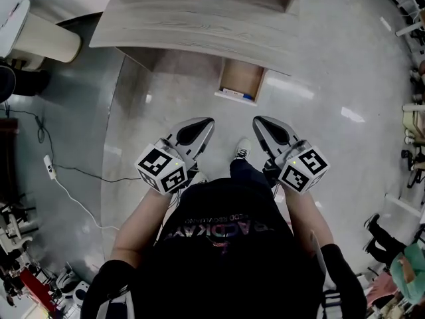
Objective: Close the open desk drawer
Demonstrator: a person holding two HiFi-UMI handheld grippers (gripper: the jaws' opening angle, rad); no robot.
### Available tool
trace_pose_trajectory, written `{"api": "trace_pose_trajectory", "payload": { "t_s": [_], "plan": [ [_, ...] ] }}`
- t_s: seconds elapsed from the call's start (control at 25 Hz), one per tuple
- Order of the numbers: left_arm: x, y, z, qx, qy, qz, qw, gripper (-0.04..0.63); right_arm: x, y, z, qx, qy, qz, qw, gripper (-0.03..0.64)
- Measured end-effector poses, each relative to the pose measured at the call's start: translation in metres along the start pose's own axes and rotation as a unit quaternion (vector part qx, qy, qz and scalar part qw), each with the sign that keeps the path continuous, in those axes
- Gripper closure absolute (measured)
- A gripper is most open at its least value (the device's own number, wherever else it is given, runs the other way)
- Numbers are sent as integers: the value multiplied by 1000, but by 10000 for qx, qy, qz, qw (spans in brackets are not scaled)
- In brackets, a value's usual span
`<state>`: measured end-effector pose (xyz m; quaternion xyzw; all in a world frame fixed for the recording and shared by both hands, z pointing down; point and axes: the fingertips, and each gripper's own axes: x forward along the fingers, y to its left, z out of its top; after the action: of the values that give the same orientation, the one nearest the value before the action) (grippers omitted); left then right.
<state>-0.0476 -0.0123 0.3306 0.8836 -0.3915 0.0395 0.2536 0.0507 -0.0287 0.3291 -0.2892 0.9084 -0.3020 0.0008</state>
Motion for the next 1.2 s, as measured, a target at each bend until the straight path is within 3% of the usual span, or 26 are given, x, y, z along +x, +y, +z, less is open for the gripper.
{"api": "trace_pose_trajectory", "payload": {
  "t_s": [0.52, 0.76, 1.2],
  "plan": [
    [63, 6, 9, 26, 135, 546, 9984, 584, -22, -73, 22, 154, 131, 102, 9997, 601],
    [71, 28, 3, 71, 209, 691, 9974, 584, -15, -98, 15, 227, 207, 67, 9995, 601],
    [54, 100, -30, 243, 377, 763, 9961, 584, 17, -98, -27, 544, 312, -284, 9976, 601]
  ]
}}
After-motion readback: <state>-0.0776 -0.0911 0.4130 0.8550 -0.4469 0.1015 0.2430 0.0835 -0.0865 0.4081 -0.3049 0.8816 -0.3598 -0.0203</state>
